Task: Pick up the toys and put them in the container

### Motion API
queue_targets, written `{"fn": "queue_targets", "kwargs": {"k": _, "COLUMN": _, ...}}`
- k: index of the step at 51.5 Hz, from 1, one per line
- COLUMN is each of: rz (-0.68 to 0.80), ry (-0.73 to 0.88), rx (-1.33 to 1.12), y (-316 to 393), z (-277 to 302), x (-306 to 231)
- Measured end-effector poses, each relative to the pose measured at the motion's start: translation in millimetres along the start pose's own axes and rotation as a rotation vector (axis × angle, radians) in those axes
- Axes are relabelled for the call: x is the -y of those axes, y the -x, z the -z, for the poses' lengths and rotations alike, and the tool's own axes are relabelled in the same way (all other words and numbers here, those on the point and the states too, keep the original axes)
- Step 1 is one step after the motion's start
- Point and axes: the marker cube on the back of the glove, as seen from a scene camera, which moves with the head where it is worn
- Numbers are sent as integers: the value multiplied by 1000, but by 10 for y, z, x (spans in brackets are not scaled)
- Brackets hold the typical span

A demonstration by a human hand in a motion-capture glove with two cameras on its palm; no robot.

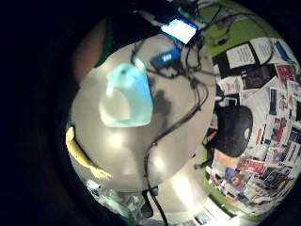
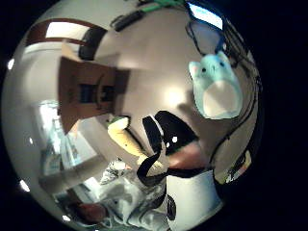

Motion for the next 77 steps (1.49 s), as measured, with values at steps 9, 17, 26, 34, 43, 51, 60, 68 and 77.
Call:
{"fn": "queue_targets", "kwargs": {"k": 9, "rz": -70, "ry": 107, "rx": 52, "y": -143, "z": -591, "x": 174}}
{"fn": "queue_targets", "kwargs": {"k": 17, "rz": -53, "ry": 36, "rx": 80, "y": -167, "z": -786, "x": 178}}
{"fn": "queue_targets", "kwargs": {"k": 26, "rz": -10, "ry": -111, "rx": 115, "y": -44, "z": -866, "x": 137}}
{"fn": "queue_targets", "kwargs": {"k": 34, "rz": 40, "ry": -151, "rx": 118, "y": 155, "z": -753, "x": 36}}
{"fn": "queue_targets", "kwargs": {"k": 43, "rz": 122, "ry": -70, "rx": 137, "y": 609, "z": -263, "x": -181}}
{"fn": "queue_targets", "kwargs": {"k": 51, "rz": 221, "ry": -57, "rx": 148, "y": 1029, "z": 455, "x": -368}}
{"fn": "queue_targets", "kwargs": {"k": 60, "rz": 266, "ry": -91, "rx": 105, "y": 1565, "z": 1223, "x": -595}}
{"fn": "queue_targets", "kwargs": {"k": 68, "rz": 323, "ry": -283, "rx": 146, "y": 2209, "z": 1849, "x": -761}}
{"fn": "queue_targets", "kwargs": {"k": 77, "rz": 438, "ry": -532, "rx": 343, "y": 2963, "z": 2104, "x": -755}}
